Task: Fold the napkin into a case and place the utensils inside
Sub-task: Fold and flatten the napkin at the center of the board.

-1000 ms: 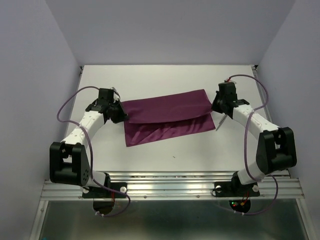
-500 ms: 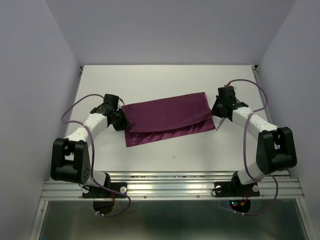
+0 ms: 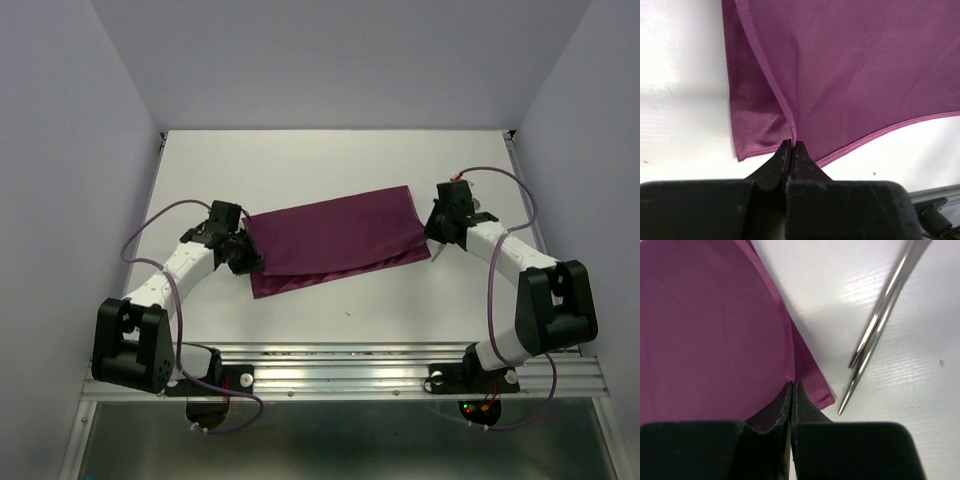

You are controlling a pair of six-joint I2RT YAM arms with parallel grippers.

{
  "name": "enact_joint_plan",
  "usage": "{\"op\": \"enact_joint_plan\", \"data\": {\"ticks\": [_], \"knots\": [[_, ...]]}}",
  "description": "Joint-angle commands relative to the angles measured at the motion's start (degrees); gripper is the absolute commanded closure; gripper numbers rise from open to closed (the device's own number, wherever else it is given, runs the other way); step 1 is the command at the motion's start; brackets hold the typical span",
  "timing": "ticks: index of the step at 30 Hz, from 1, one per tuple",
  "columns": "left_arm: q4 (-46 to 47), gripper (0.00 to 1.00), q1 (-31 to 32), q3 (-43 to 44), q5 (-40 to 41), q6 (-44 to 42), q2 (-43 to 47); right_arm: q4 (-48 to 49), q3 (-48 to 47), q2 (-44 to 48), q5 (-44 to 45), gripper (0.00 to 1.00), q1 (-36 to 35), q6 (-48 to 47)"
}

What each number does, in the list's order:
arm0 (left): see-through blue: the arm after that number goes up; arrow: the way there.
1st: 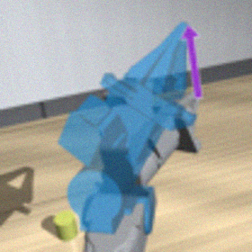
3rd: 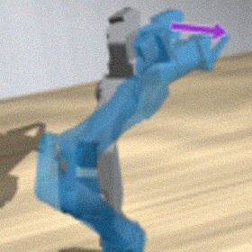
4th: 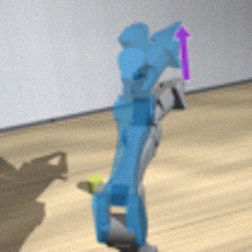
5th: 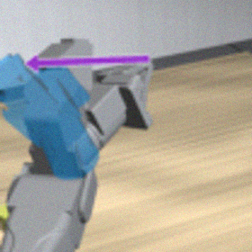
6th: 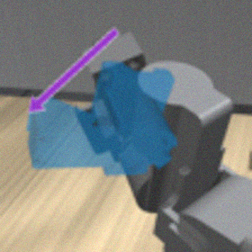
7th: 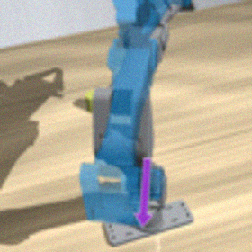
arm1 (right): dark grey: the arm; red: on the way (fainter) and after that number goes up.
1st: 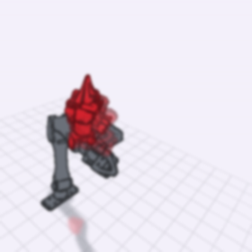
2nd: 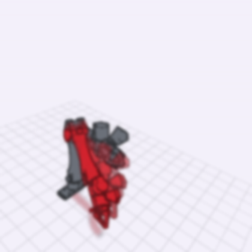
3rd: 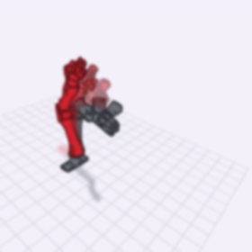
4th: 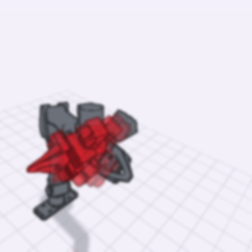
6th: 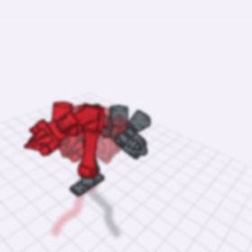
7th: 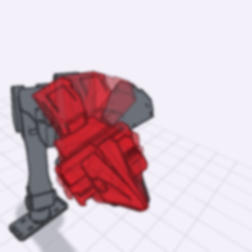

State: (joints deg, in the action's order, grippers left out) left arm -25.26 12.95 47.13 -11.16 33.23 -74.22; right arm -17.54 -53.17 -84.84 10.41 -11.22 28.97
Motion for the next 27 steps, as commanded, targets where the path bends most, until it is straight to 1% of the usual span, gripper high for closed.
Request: {"op": "enact_joint_plan", "data": {"ticks": [1,6,13,21,27], "knots": [[2.31,1.00,0.67,-3.45,-0.97,2.53,-0.92,1.72,1.57,-0.33,0.75,0.99,0.41,1.00],[4.07,1.00,0.76,-4.77,-0.36,3.24,-2.95,2.68,3.15,-1.03,0.57,0.99,0.41,1.35],[3.20,1.00,0.76,-4.24,1.66,2.98,-3.39,3.13,3.77,-1.56,0.57,0.99,0.41,1.44],[-1.02,1.00,0.76,-0.03,3.07,2.54,1.00,3.13,1.14,-1.65,1.19,0.99,0.41,0.91],[-4.89,1.00,0.76,2.35,3.51,1.84,4.16,2.95,1.05,-1.12,1.19,0.99,0.41,1.09]]}}
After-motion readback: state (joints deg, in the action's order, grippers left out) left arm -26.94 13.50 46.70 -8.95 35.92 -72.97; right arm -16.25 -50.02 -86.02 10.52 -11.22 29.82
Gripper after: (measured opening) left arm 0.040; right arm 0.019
